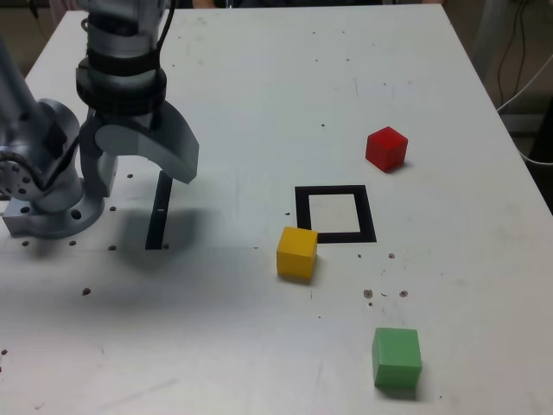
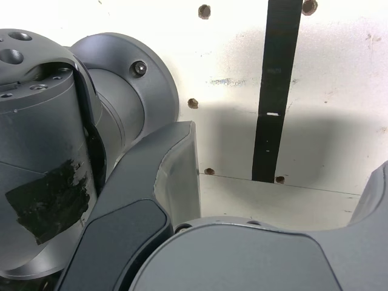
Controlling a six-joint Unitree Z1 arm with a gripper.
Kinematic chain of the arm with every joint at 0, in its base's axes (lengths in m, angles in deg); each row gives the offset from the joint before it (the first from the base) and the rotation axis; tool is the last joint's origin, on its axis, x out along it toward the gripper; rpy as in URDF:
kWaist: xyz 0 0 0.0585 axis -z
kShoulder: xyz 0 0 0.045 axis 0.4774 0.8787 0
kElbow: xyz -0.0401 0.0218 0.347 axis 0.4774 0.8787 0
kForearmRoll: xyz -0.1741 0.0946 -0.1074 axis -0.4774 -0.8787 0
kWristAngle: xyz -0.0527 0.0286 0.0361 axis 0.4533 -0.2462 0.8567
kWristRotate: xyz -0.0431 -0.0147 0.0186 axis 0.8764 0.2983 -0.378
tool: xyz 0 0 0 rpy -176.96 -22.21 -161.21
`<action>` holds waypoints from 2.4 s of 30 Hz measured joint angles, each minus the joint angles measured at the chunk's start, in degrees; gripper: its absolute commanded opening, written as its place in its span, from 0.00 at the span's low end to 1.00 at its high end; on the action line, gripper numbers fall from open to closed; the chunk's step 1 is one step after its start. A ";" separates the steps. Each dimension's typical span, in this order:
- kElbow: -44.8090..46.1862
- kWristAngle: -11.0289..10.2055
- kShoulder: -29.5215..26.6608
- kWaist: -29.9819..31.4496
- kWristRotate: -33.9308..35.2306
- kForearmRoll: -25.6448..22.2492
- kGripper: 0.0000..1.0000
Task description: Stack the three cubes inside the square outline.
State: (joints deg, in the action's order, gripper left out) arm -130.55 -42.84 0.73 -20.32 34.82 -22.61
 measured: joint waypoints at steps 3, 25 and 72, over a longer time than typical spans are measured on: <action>0.00 0.00 0.00 0.00 0.00 -0.01 0.99; -0.76 -0.81 -2.83 -0.49 -0.26 -0.66 0.99; -62.51 1.26 35.92 -19.84 -3.54 -13.86 0.97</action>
State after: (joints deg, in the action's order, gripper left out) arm -193.07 -41.58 36.65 -40.16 31.28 -36.47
